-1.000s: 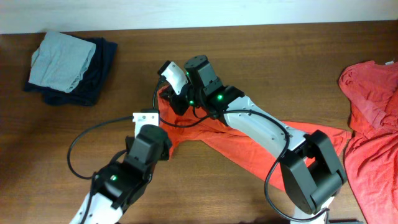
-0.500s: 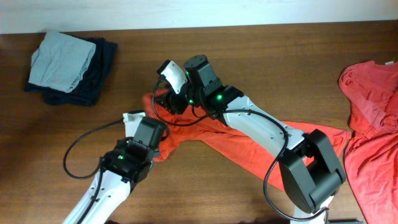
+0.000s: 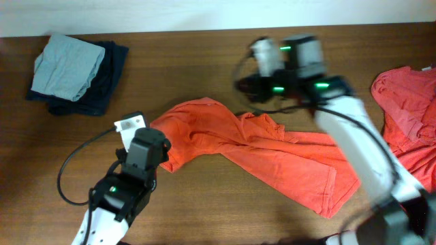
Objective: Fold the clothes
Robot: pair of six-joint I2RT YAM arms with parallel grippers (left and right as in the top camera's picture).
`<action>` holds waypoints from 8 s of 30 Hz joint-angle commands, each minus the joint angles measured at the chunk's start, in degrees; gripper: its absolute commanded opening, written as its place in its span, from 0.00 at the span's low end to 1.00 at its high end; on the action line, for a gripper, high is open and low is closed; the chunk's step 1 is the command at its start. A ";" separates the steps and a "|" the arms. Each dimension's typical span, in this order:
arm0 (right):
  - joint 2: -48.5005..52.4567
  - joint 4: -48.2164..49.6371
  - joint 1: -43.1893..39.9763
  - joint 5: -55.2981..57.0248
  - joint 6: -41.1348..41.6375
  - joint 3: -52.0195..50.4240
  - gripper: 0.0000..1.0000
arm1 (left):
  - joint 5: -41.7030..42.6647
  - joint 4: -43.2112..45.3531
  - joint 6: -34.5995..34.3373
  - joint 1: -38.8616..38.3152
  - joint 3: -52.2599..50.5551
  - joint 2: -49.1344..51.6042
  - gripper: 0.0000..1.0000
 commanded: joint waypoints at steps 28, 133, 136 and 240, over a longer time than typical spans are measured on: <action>-4.09 -32.96 -20.02 10.12 -3.82 -14.27 0.75 | 8.46 65.55 0.17 9.53 0.44 9.03 0.00; 2.56 -27.41 -5.86 10.97 -1.90 -3.28 0.04 | 9.86 69.29 1.27 12.39 2.84 9.46 0.01; 2.05 -31.39 -5.86 10.95 -2.10 3.54 0.04 | 9.84 69.46 1.29 12.41 2.84 9.44 0.01; -12.98 -44.81 -16.37 18.93 -3.39 73.61 0.04 | 15.15 59.01 7.74 12.46 34.93 -4.31 0.01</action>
